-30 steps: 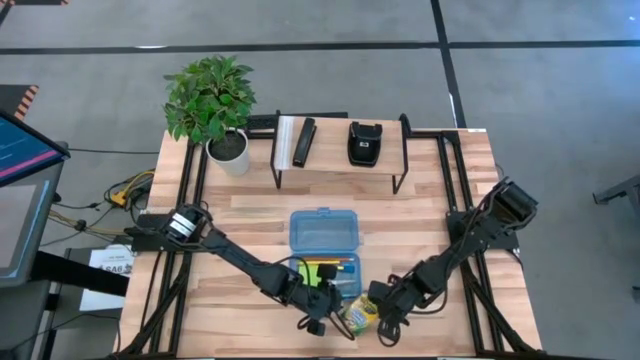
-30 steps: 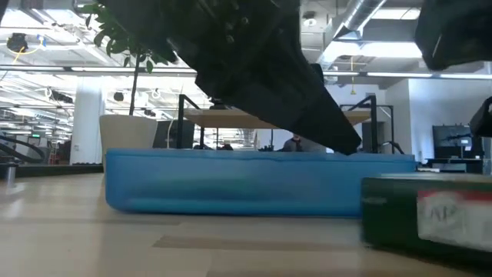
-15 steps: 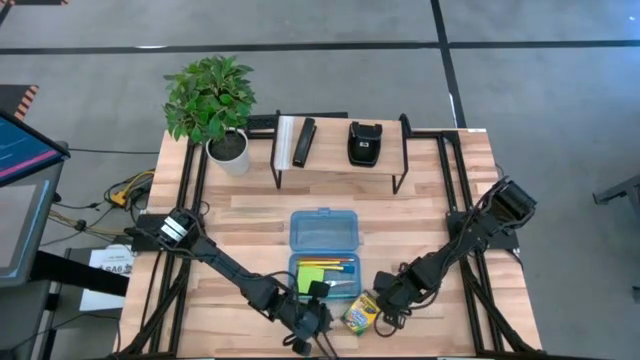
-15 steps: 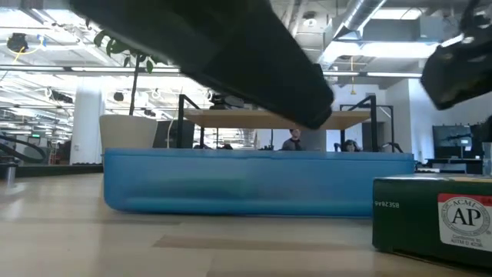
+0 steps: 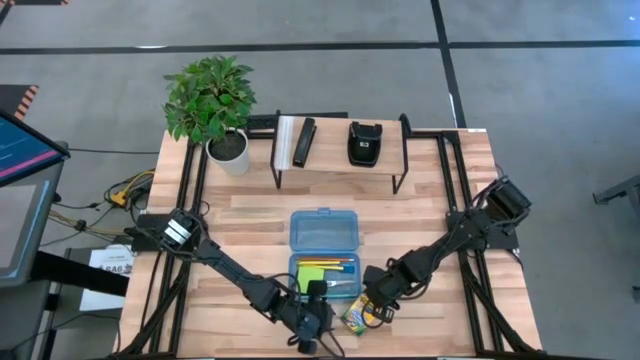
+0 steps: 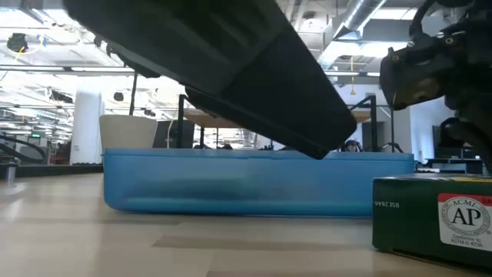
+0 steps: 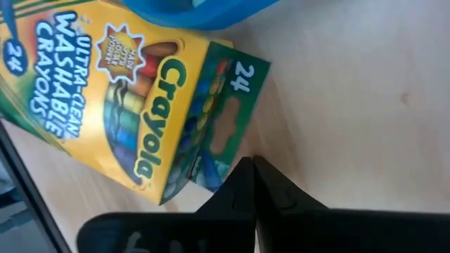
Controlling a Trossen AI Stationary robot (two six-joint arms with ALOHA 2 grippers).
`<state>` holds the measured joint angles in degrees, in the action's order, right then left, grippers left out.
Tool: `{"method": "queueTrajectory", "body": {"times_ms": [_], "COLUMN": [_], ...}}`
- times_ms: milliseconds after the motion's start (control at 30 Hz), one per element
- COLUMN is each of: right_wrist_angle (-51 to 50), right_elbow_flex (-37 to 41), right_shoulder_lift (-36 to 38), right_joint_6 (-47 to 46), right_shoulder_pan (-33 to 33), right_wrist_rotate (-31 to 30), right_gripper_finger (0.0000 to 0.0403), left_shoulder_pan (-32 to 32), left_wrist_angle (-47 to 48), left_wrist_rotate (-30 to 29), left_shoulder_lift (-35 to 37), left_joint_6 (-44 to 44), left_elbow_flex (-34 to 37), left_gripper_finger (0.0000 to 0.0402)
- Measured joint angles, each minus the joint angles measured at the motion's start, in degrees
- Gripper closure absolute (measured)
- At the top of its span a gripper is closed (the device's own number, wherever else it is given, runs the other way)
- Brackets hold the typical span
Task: Pack school essentials
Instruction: Put the crayon box into the supply box
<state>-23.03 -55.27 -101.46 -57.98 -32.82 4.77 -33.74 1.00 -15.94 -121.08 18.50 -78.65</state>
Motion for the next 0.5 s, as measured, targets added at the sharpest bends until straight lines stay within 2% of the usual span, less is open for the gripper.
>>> {"method": "queueTrajectory", "body": {"times_ms": [133,400,500], "right_wrist_angle": [2.4,6.7,8.6], "right_elbow_flex": [0.0,0.1,0.1], "right_shoulder_lift": [-0.9,-1.0,-1.0], "right_joint_6": [-0.4,-3.9,-5.4], "right_shoulder_pan": [-0.4,-2.4,-3.3], "right_wrist_rotate": [1.2,2.4,3.2], "right_gripper_finger": [0.0394,0.0394,0.0394], "left_shoulder_pan": [0.0,0.0,0.0], "left_wrist_angle": [0.0,0.9,2.2], "left_wrist_rotate": [-1.6,0.1,-1.1], "left_shoulder_lift": [-0.5,-2.1,-1.9], "left_joint_6": [0.9,4.0,5.2], "left_elbow_flex": [0.0,0.0,0.0], "left_gripper_finger": [0.0232,0.0232,0.0232]}}
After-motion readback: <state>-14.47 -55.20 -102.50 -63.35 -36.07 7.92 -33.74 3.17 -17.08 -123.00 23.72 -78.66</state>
